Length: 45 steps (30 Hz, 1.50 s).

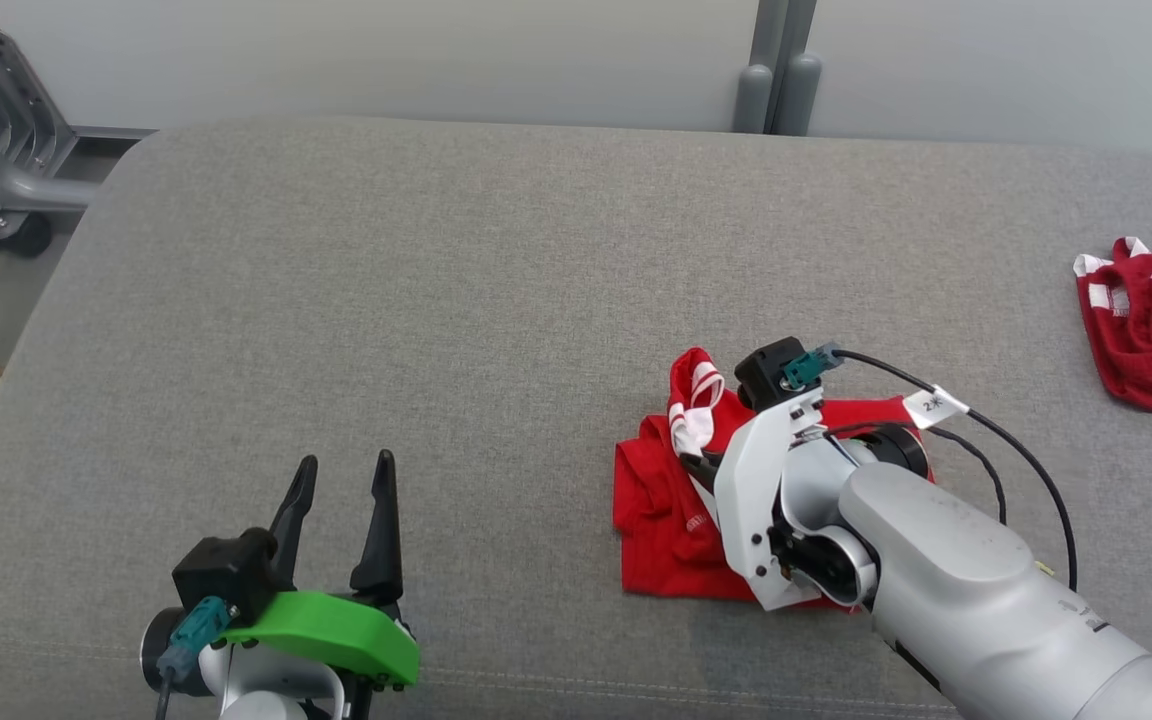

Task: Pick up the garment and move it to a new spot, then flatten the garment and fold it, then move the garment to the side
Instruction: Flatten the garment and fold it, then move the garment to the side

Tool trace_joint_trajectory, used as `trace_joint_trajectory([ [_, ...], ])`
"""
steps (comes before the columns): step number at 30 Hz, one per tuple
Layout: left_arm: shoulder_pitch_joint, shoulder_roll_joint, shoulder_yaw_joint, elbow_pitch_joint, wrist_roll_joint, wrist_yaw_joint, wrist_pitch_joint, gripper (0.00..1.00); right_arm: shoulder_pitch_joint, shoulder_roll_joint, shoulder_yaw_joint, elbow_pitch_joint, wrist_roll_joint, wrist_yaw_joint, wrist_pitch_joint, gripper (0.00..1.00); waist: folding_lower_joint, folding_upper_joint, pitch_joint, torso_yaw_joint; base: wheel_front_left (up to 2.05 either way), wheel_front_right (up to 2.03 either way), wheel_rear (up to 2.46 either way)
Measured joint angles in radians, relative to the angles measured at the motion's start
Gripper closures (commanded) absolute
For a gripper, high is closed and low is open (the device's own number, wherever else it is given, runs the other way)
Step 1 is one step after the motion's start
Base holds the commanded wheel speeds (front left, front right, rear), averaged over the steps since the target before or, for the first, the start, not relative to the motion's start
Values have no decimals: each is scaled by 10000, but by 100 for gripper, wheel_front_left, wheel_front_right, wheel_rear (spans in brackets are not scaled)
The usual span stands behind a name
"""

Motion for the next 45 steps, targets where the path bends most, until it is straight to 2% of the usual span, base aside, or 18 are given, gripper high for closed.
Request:
trace_joint_trajectory([
  [5,0,-21,-50,123,-61,0,-8,0,-164,360,190,508,-173,-178,65,100,0,0,-186,70,0,0,0],
  [7,1,-33,-58,151,-65,0,-10,0,-217,499,265,663,-226,-190,102,66,0,0,-261,90,0,0,0],
  [9,2,-42,-54,184,-65,0,-12,0,-271,660,357,755,-259,-232,102,8,0,0,-333,96,0,0,0],
  [10,4,-44,-48,198,-67,0,-12,0,-314,744,405,765,-270,-228,102,0,0,0,-367,92,0,0,0],
  [16,40,-46,-10,295,-117,0,-15,0,-749,1012,800,765,-612,-153,127,0,0,0,-559,-67,0,0,0],
  [21,83,-50,-6,303,-117,0,-88,0,-1157,995,1091,619,-940,146,-4,0,0,0,-706,-296,0,0,0],
  [24,172,-50,27,301,-117,0,-88,0,-1339,997,803,378,-913,186,-416,0,0,0,-781,-450,0,0,0],
  [28,227,-50,77,276,-117,0,-98,0,-1453,915,-167,98,-468,173,-1035,0,0,0,-863,-651,0,0,0],
  [33,275,-33,257,194,-117,0,-100,0,-1626,-111,-997,-4,-293,4,-1653,0,0,0,-924,-894,0,0,0],
  [38,354,-31,257,92,-111,0,-102,0,-1193,-1172,-1490,253,100,-69,-1779,0,0,0,-895,-1109,0,0,0],
  [40,362,-25,261,13,-109,0,-102,0,-694,-1398,-1597,395,336,-42,-1799,0,0,0,-842,-1170,0,0,0],
  [45,365,48,249,-221,21,2,-96,0,807,-1524,-1879,675,1241,290,-1812,0,0,0,-562,-1267,0,0,0],
])
